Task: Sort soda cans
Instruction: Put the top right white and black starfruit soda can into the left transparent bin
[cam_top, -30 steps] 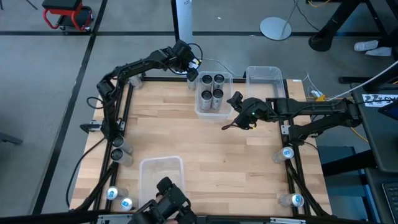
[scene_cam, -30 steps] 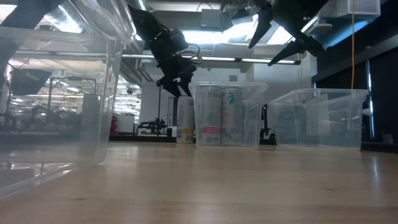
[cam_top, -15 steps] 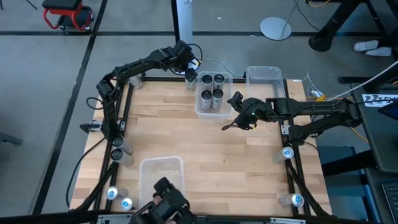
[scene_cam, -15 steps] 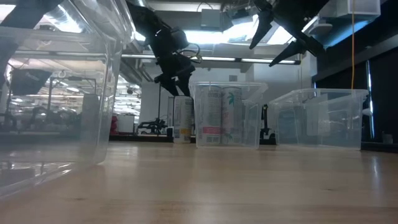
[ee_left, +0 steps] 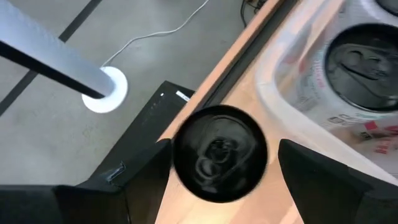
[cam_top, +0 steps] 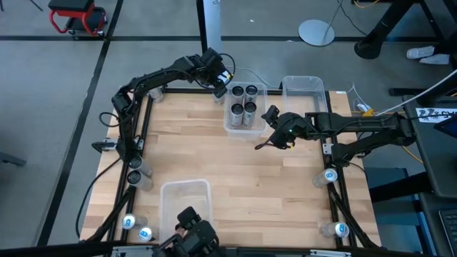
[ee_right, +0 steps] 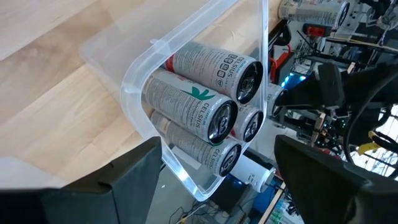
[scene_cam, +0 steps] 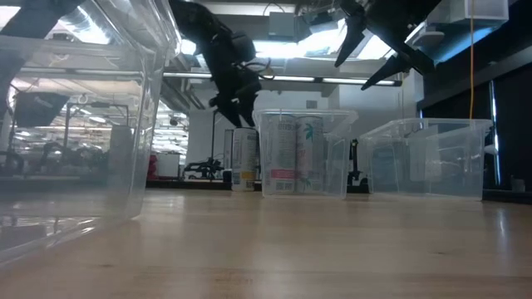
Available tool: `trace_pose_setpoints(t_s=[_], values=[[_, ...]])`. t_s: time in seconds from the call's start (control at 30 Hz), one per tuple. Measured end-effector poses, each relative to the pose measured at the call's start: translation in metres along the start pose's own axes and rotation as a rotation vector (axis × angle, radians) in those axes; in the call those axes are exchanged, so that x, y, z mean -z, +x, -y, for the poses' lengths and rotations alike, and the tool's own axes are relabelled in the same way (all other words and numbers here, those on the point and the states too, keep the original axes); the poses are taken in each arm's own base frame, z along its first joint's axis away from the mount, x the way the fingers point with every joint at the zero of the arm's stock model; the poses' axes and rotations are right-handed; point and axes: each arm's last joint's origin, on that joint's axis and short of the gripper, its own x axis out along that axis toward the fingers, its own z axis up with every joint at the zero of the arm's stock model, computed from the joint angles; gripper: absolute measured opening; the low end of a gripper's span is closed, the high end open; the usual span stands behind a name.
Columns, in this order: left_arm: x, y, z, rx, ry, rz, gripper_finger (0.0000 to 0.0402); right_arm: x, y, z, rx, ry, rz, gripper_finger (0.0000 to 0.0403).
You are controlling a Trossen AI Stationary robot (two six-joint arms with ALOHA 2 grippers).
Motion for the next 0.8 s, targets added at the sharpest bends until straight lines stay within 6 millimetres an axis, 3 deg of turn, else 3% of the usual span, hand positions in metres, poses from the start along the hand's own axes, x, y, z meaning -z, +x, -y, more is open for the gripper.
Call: trace_pose_setpoints(t_s=[0.43,0.8], values=[[0.003,0.023,-0.003,-0.007,0.002,-0.033,0.0285,-0.001,0.0,0.0,-0.006,0.006,0.025,0.0312],[0.003,0.024,-0.003,0.01,0.001,-0.04,0.0272,-0.001,0.0,0.0,-0.006,0.006,0.025,0.0312]])
